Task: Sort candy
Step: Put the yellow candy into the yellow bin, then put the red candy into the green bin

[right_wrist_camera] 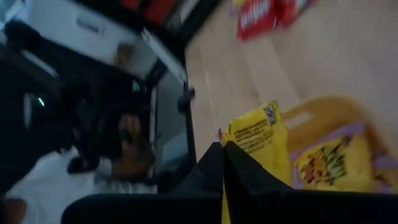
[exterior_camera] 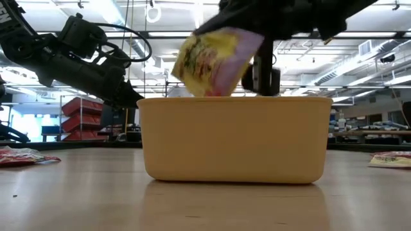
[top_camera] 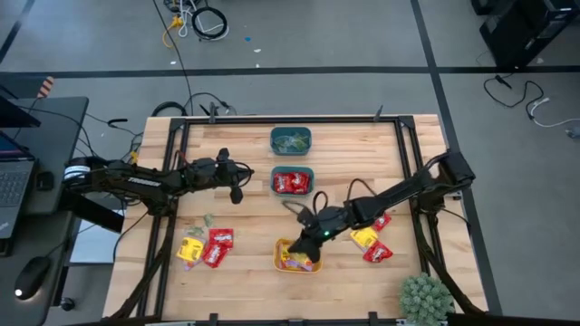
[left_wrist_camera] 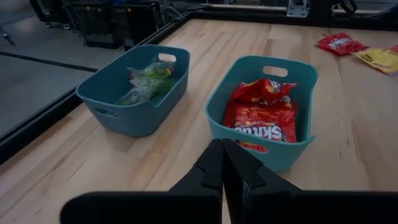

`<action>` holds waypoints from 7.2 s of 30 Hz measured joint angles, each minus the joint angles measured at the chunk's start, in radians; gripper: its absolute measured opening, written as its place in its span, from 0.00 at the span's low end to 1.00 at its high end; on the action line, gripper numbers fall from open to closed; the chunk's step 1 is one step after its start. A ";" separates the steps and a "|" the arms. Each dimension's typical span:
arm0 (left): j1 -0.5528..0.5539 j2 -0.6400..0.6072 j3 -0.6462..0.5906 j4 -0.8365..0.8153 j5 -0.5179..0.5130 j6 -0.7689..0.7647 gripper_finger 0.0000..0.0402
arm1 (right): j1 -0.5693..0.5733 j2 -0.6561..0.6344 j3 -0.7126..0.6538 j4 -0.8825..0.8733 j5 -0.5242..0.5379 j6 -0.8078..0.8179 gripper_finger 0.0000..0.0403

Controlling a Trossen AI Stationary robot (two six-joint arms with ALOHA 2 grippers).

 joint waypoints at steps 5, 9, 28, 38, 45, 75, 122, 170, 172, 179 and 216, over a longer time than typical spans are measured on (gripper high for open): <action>0.000 0.000 0.000 -0.001 0.000 0.000 0.01 | 0.001 0.080 0.053 0.003 -0.074 -0.014 0.00; 0.000 0.000 0.000 -0.004 0.000 0.000 0.01 | -0.007 0.086 0.064 -0.063 -0.087 -0.047 0.01; 0.000 0.000 0.000 -0.005 0.000 -0.001 0.01 | -0.046 0.041 0.214 -0.617 0.032 -0.315 0.52; 0.000 0.000 0.000 -0.006 0.000 -0.001 0.01 | -0.002 0.047 0.372 -0.870 0.092 -0.534 0.32; 0.000 0.000 0.000 -0.006 0.000 -0.001 0.01 | 0.002 0.124 0.372 -0.807 -0.008 -0.602 0.04; 0.000 0.000 0.000 -0.005 -0.018 0.006 0.01 | -0.086 0.205 0.357 -0.676 -0.225 -0.751 0.06; 0.000 0.000 0.000 -0.032 -0.018 0.000 0.01 | 0.002 -0.207 -0.114 -1.130 0.195 -0.213 0.03; 0.000 0.000 0.000 -0.031 -0.018 -0.001 0.01 | 0.059 0.022 0.321 -0.894 0.146 -0.139 0.10; 0.000 0.000 0.000 -0.030 -0.018 -0.001 0.01 | 0.061 0.022 0.321 -0.906 0.147 -0.131 0.15; 0.000 0.000 0.000 -0.031 -0.018 -0.001 0.01 | 0.056 0.016 0.321 -0.956 0.139 -0.174 0.36; 0.000 0.000 0.000 -0.060 -0.017 -0.017 0.01 | -0.130 -0.148 -0.138 -1.372 0.160 -0.295 0.43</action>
